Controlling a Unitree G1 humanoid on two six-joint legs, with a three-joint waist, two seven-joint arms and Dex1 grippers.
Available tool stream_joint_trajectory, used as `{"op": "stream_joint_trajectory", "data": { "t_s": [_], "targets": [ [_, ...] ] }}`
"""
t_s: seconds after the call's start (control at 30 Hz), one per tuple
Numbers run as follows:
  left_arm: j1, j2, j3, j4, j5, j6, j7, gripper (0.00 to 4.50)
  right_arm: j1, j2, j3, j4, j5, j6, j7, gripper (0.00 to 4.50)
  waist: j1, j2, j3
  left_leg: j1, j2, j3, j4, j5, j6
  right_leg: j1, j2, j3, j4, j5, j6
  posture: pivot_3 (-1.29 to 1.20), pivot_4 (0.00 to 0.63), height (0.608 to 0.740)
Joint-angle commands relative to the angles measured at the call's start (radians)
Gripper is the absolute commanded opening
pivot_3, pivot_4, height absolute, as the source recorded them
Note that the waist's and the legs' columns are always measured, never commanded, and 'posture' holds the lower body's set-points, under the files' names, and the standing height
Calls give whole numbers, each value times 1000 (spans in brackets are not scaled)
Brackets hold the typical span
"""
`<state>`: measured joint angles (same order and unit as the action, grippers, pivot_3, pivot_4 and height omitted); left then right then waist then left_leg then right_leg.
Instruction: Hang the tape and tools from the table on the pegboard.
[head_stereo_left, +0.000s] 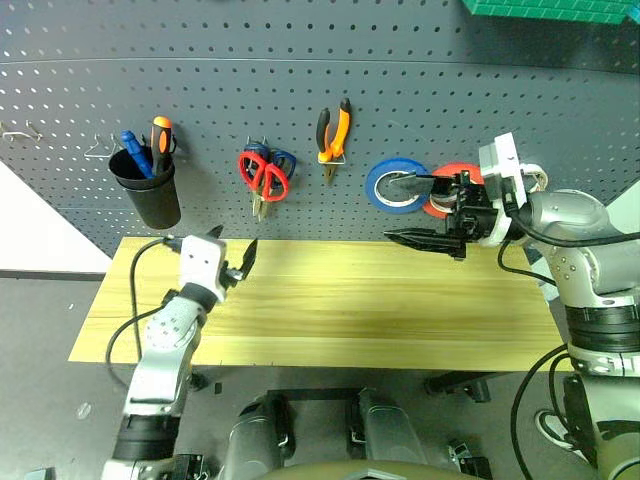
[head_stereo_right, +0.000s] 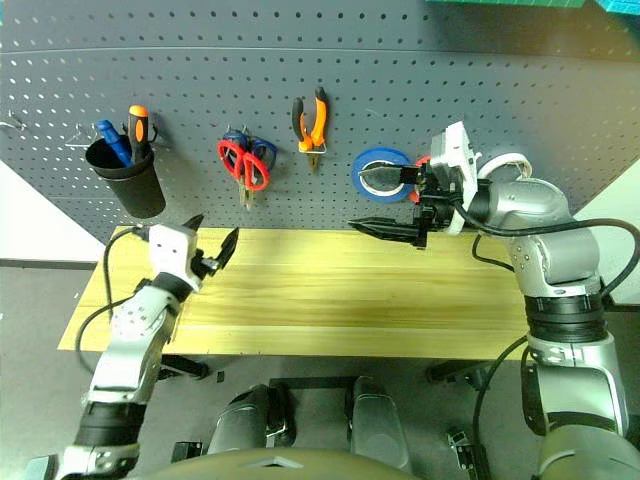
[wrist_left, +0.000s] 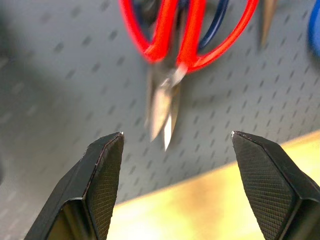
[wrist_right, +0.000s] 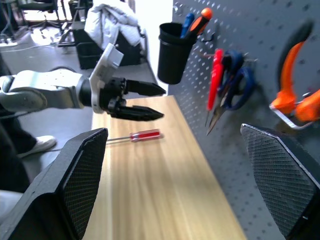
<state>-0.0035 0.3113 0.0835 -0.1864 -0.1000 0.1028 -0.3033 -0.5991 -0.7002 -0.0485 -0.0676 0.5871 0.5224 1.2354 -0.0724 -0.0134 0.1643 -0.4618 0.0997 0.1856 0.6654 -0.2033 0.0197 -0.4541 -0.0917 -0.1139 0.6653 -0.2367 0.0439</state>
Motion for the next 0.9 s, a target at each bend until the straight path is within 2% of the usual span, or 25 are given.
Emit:
{"op": "stream_joint_trajectory", "data": {
  "t_s": [0.03,0.2,0.27,0.47,0.57,0.73,0.9],
  "targets": [
    [29,27,41,-68,-10,47,3,3657,-6,-1,12,-57,32,29,7,4500,4,0,0,0,0,0,0,0,0,0,0,0,0,0,0,-98,124,730],
    [17,58,62,-82,-15,178,14,3657,34,34,107,-98,3,50,-5,4500,7,0,0,0,0,-1,0,-1,1,1,-1,0,0,0,0,-51,146,730],
    [-5,65,91,-75,-25,285,43,3657,38,62,150,-99,0,69,-18,4500,7,0,0,0,0,-1,0,-1,1,1,-1,0,0,0,0,-37,156,730],
    [-41,77,133,-79,-77,449,36,3657,6,132,214,-53,-31,95,-60,4500,16,-1,2,0,0,-1,0,-1,1,1,-1,0,0,0,0,-14,199,730],
    [-70,146,108,-38,-30,562,42,3657,-27,208,266,43,-98,41,-91,4500,26,-2,5,1,0,-1,0,-1,1,1,-1,0,0,0,-1,1,232,730],
    [-125,176,138,-6,-68,746,49,3657,-61,264,317,139,-171,3,-94,4500,45,-1,28,1,1,-1,0,-1,2,1,-3,0,0,-3,-4,19,269,730],
    [-181,190,126,49,-59,809,51,3657,-94,294,336,201,-208,-16,-78,4500,64,-2,63,1,1,-1,0,-1,2,0,-5,0,0,-3,-5,40,310,730]
  ]
}}
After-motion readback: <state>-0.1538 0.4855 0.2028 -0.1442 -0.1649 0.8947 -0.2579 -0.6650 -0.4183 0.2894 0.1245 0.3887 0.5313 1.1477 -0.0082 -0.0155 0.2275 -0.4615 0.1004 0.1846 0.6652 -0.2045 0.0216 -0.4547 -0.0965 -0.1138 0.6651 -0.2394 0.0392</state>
